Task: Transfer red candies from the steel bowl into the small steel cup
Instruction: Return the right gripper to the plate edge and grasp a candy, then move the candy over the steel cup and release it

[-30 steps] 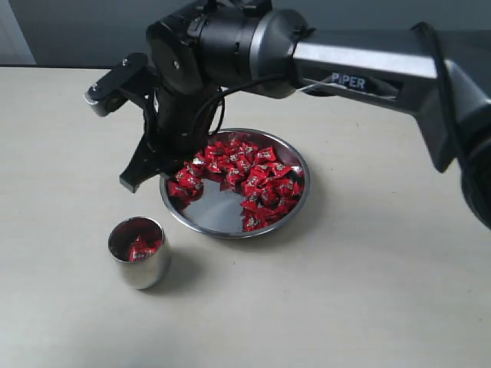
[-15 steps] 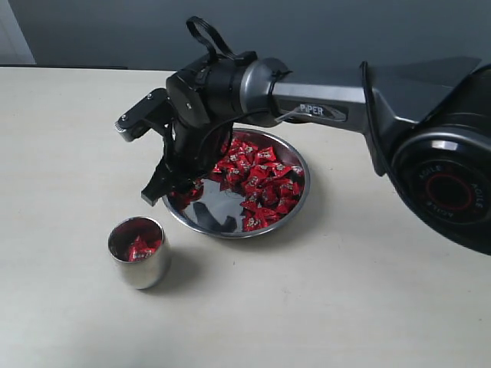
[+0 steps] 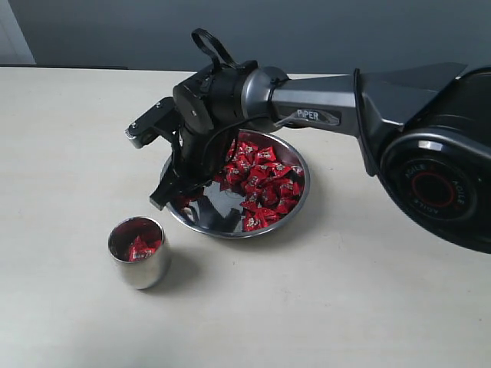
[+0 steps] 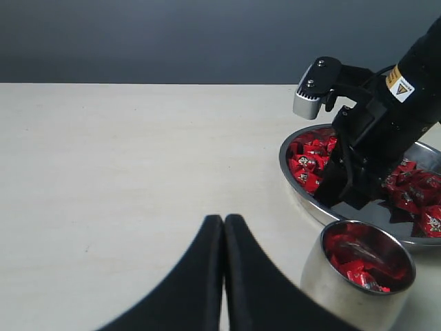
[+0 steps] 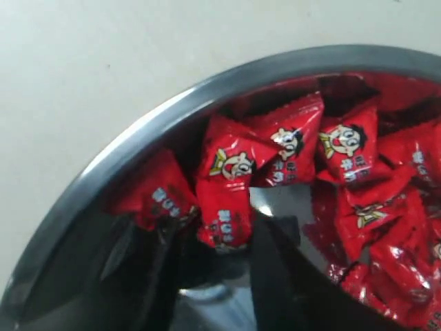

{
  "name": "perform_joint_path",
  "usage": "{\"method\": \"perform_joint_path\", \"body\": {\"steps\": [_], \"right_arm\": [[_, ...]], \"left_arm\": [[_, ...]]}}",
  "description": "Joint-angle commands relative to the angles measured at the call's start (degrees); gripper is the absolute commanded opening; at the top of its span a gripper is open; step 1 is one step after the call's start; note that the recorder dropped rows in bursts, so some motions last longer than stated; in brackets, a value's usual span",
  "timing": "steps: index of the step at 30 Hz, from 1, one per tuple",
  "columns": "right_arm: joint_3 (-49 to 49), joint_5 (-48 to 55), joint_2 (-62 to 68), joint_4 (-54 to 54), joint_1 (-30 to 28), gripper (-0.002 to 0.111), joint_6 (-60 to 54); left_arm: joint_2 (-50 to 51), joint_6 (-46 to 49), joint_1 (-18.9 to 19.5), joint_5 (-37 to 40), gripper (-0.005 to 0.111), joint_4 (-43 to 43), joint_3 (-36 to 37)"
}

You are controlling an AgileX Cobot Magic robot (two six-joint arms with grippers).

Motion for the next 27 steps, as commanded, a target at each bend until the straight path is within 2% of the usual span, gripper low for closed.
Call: {"method": "perform_joint_path", "body": {"steps": [1, 2, 17, 21, 27], "right_arm": [[0.18, 0.93, -0.15, -0.32, -0.28, 0.009, -0.07], [0.18, 0.93, -0.15, -0.32, -0.28, 0.000, -0.07], [0.18, 8.00, -9.02, 0.21, -0.16, 0.001, 0.33], [0.18, 12.22, -13.21, 6.74, 0.26, 0.001, -0.42], [0.18, 15.10, -17.98, 13.58, 1.49, 0.001, -7.58]], "left_arm": [[-0.31, -0.01, 0.29, -0.65, 0.000, 0.04, 0.30], [-0.31, -0.01, 0.29, -0.65, 0.000, 0.04, 0.30], [-0.31, -0.01, 0.29, -0.65, 0.000, 0.04, 0.30], [-0.31, -0.01, 0.29, -0.65, 0.000, 0.04, 0.30], [-0.31, -0.01, 0.29, -0.65, 0.000, 0.04, 0.30]]}}
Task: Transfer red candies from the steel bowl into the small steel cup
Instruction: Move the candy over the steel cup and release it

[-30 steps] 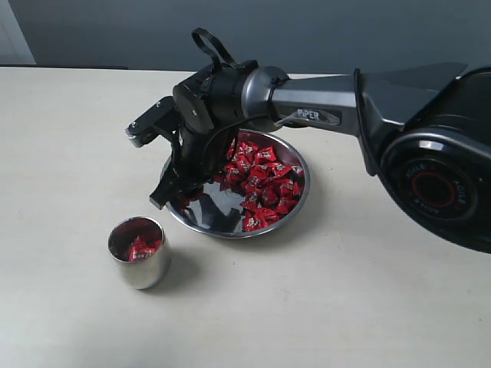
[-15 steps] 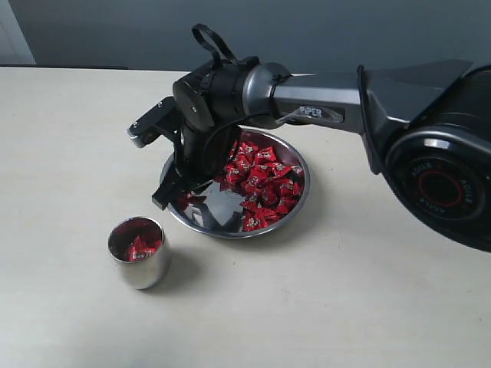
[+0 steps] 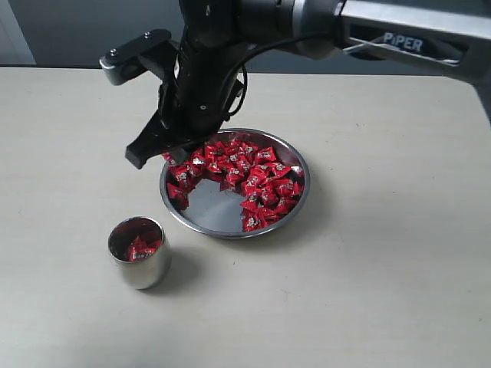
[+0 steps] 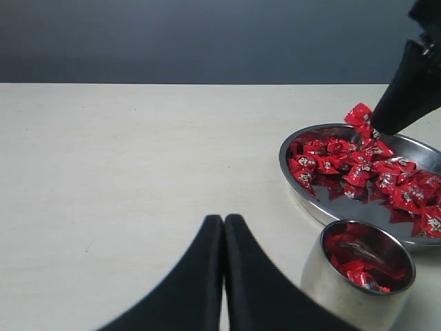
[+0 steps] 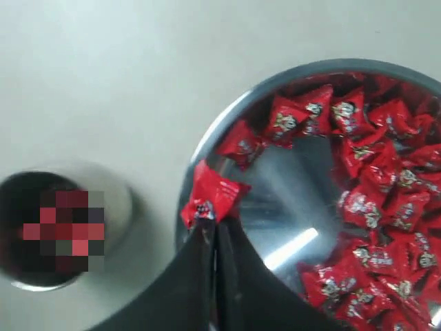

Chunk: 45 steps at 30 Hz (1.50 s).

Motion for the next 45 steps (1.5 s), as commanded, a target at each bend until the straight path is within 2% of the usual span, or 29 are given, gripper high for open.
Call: {"method": "perform_joint_path", "body": {"steps": [1, 9, 11, 14, 16, 21, 30, 45], "right_arm": [[0.18, 1.48, -3.26, 3.32, 1.04, 0.001, -4.40], [0.18, 1.79, -2.26, 0.53, -1.85, 0.000, -6.08], [0.18, 4.76, -1.32, 0.41, -2.20, 0.000, -12.32], [0.18, 11.20, -0.77, 5.40, -2.57, 0.000, -22.75], [0.18, 11.20, -0.77, 9.64, -2.57, 0.000, -26.88], [0.18, 11.20, -0.77, 20.29, -2.46, 0.000, -30.52], [0.18, 11.20, 0.98, 25.81, -2.23, 0.001, -30.27], [0.18, 11.20, 5.64, 22.78, 0.40, 0.001, -30.14]], "left_arm": [[-0.31, -0.01, 0.29, -0.65, 0.000, 0.04, 0.30], [-0.31, -0.01, 0.29, -0.65, 0.000, 0.04, 0.30], [-0.31, -0.01, 0.29, -0.65, 0.000, 0.04, 0.30], [-0.31, -0.01, 0.29, -0.65, 0.000, 0.04, 0.30], [-0.31, -0.01, 0.29, -0.65, 0.000, 0.04, 0.30], [-0.31, -0.01, 0.29, -0.65, 0.000, 0.04, 0.30], [-0.31, -0.01, 0.29, -0.65, 0.000, 0.04, 0.30], [-0.31, -0.01, 0.29, -0.65, 0.000, 0.04, 0.30]]}}
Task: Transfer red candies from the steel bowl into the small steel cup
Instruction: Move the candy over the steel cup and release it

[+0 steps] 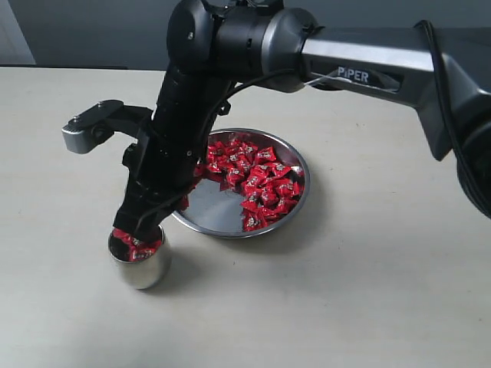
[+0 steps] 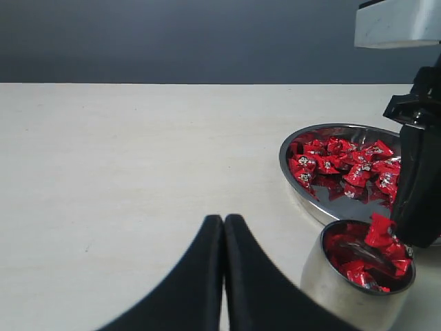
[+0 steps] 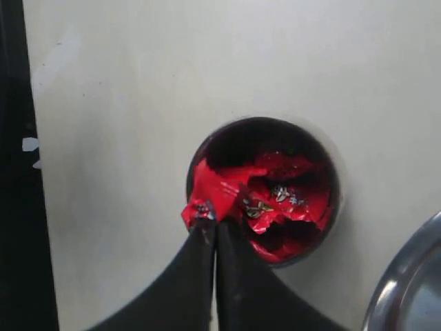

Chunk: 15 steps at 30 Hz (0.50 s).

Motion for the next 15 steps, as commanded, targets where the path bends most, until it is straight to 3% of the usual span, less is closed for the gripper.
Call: {"method": "perform_joint_path", "body": {"steps": [1, 8, 12, 15], "right_arm": [[0.18, 0.09, -0.09, -1.01, -0.09, 0.001, -0.42], [0.18, 0.09, -0.09, -1.49, -0.09, 0.038, -0.42], [0.18, 0.09, -0.28, -5.25, -0.09, 0.037, -0.42], [0.18, 0.09, -0.77, -14.61, -0.46, 0.037, 5.37]], "left_arm": [[-0.31, -0.01, 0.29, -0.65, 0.000, 0.04, 0.30], [-0.31, -0.01, 0.29, -0.65, 0.000, 0.04, 0.30], [-0.31, -0.01, 0.29, -0.57, 0.000, 0.04, 0.30], [-0.31, -0.01, 0.29, -0.57, 0.000, 0.04, 0.30]]}}
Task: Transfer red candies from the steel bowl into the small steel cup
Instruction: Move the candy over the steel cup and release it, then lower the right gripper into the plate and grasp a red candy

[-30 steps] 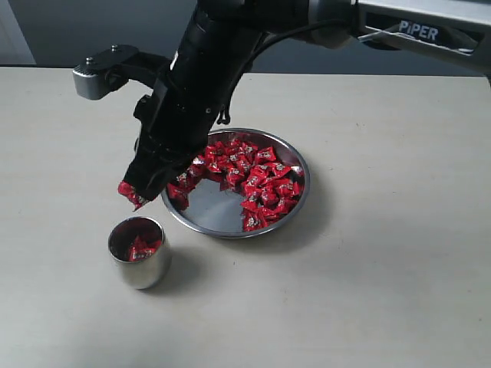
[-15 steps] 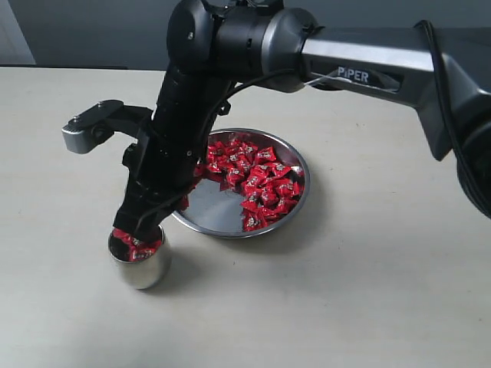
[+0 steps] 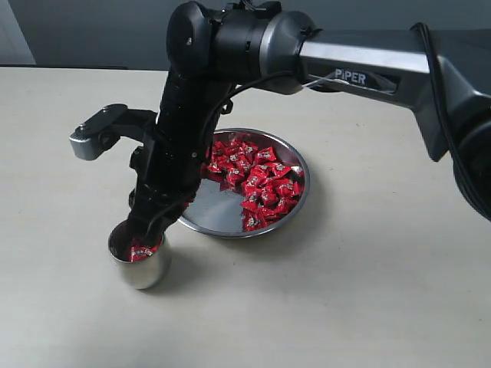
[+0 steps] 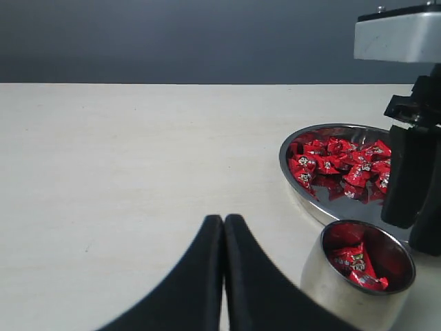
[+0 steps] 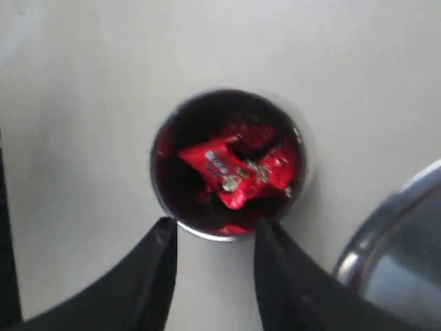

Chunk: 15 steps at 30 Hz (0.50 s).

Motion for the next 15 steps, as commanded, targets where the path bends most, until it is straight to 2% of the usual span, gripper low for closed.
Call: {"method": "perform_joint_path", "body": {"steps": [1, 5, 7, 15], "right_arm": [[0.18, -0.70, -1.20, -12.89, -0.76, 0.037, 8.42], [0.18, -5.63, -0.72, -28.14, -2.18, 0.037, 22.29], [0.18, -6.90, -0.03, -31.69, -3.13, 0.037, 26.96], [0.18, -5.60, 3.81, -28.35, -6.97, 0.037, 27.84]], "left_arm": [[-0.31, -0.01, 0.29, -0.57, 0.000, 0.04, 0.30], [-0.31, -0.01, 0.29, -0.57, 0.000, 0.04, 0.30], [-0.31, -0.01, 0.29, -0.57, 0.000, 0.04, 0.30], [-0.31, -0.01, 0.29, -0.57, 0.000, 0.04, 0.30]]}}
